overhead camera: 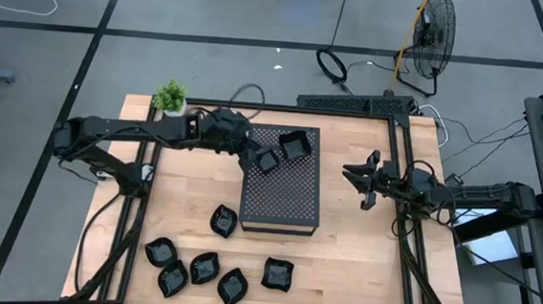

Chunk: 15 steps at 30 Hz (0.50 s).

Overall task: Pick & Place Mini shaped plates
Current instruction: Stack the black distorted square plate on top of the black distorted square plates on the shelf

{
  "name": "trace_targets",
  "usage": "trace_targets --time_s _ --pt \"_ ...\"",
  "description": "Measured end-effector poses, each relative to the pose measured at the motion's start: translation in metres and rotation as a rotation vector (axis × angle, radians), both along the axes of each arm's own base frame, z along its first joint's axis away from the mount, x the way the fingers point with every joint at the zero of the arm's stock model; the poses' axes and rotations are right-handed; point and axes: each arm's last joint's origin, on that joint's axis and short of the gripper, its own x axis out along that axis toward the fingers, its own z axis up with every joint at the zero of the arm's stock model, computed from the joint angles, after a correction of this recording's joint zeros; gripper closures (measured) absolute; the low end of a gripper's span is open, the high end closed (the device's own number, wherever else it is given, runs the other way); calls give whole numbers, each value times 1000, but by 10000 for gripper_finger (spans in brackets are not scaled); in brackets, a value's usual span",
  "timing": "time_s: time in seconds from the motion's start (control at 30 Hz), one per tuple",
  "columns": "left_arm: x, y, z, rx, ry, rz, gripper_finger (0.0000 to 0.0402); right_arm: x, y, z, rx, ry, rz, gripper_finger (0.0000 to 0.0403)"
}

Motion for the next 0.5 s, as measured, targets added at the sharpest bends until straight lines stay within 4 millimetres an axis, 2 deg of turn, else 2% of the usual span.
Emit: trace_targets --time_s 0.17,0.27,0.4,0.5 --pt "-26 -9 37 135 -96 30 375 0 0 0 1 -2 0 325" --pt "-49 -20 60 130 -186 19 367 0 0 0 1 -3 0 326" --pt "-75 -44 80 39 -293 -154 318 0 0 0 -1 -4 -1 325" --pt "-89 -63 85 43 -295 -229 269 0 0 0 -12 -2 -3 325"
